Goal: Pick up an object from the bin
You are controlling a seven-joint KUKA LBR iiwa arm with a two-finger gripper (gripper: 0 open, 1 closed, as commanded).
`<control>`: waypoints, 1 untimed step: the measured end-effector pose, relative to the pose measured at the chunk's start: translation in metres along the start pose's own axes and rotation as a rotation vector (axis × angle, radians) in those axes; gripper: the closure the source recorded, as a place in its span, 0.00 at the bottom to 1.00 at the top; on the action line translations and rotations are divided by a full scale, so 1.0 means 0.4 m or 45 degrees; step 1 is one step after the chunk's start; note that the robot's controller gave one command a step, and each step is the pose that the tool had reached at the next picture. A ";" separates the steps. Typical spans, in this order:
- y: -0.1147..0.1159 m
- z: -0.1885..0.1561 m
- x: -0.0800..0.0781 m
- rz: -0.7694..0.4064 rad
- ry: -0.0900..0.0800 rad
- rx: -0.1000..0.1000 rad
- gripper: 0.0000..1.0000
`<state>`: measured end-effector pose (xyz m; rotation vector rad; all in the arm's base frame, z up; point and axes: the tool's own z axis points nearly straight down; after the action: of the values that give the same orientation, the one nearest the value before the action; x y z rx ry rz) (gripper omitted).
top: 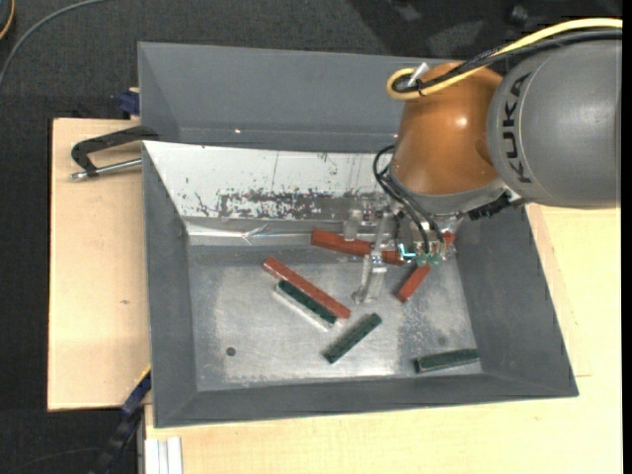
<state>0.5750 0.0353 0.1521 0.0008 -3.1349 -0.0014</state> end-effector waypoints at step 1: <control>0.172 0.215 0.008 0.081 0.001 -0.003 0.00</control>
Offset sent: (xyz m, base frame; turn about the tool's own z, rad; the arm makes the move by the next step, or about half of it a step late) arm -0.0019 0.0634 -0.0821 0.0700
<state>0.5710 0.1041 0.0661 -0.0987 -3.1325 -0.0049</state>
